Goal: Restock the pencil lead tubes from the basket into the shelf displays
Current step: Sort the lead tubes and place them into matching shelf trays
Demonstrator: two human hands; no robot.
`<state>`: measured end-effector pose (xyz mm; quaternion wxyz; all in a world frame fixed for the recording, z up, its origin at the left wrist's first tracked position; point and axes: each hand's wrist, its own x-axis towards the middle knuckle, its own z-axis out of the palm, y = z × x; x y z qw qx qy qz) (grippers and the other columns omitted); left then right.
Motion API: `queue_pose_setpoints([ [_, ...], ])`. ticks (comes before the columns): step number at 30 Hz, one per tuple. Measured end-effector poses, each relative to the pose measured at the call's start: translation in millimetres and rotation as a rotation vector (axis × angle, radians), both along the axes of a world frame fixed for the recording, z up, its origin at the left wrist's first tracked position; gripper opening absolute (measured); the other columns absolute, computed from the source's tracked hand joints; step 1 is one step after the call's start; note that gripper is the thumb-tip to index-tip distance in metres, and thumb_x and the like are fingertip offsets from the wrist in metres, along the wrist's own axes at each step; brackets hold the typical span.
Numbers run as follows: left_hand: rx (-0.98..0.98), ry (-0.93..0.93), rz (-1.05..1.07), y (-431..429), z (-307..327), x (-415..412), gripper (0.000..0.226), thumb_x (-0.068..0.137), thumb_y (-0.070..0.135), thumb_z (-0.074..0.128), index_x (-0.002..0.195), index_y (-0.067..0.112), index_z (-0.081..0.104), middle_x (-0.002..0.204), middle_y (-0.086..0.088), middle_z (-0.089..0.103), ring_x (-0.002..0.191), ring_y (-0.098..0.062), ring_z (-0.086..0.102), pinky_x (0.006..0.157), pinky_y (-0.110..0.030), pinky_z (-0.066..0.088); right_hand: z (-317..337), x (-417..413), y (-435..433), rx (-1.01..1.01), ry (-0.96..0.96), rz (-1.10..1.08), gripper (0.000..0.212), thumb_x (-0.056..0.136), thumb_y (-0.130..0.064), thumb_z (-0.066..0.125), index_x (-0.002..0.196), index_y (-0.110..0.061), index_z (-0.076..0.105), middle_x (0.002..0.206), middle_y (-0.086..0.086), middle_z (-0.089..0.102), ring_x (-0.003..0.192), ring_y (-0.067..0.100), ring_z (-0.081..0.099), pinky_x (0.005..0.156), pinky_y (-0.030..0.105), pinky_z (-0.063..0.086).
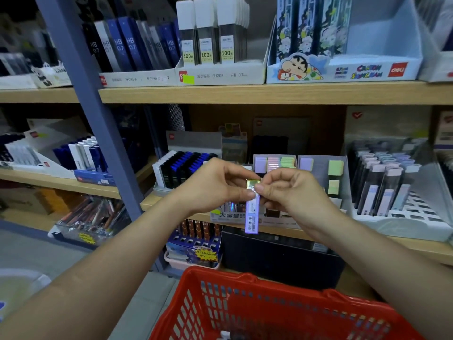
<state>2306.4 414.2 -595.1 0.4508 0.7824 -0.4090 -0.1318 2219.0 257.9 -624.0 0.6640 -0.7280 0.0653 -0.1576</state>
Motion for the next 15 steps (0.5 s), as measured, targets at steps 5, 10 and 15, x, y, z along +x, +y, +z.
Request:
queue_pose_setpoints([
  [5, -0.204, -0.105, 0.307, 9, 2, 21, 0.022, 0.084, 0.004, 0.070, 0.091, 0.025, 0.073, 0.080, 0.009, 0.072, 0.077, -0.004, 0.068, 0.076, -0.020, 0.055, 3, -2, -5, 0.052, 0.007, -0.006, 0.012, 0.096, -0.008, 0.058, 0.092, -0.007, 0.069, 0.078, 0.008, 0.074, 0.069, 0.016, 0.070, 0.062, 0.022, 0.056],
  [10, -0.042, -0.334, 0.424, 13, -9, 28, 0.020, 0.085, 0.016, 0.072, 0.105, 0.018, 0.074, 0.083, 0.014, 0.068, 0.083, 0.000, 0.064, 0.077, -0.014, 0.051, -1, -5, -12, 0.040, 0.057, -0.035, 0.013, 0.096, -0.005, 0.057, 0.094, -0.006, 0.070, 0.075, 0.007, 0.072, 0.066, 0.014, 0.066, 0.060, 0.023, 0.055],
  [15, 0.107, -0.415, 0.367, 5, -27, 36, 0.021, 0.086, 0.021, 0.071, 0.106, 0.021, 0.073, 0.089, 0.008, 0.070, 0.081, 0.002, 0.059, 0.074, -0.008, 0.044, -4, -8, -10, -0.008, 0.146, 0.014, 0.013, 0.096, -0.005, 0.057, 0.095, -0.007, 0.071, 0.077, 0.007, 0.072, 0.065, 0.015, 0.065, 0.061, 0.026, 0.054],
])
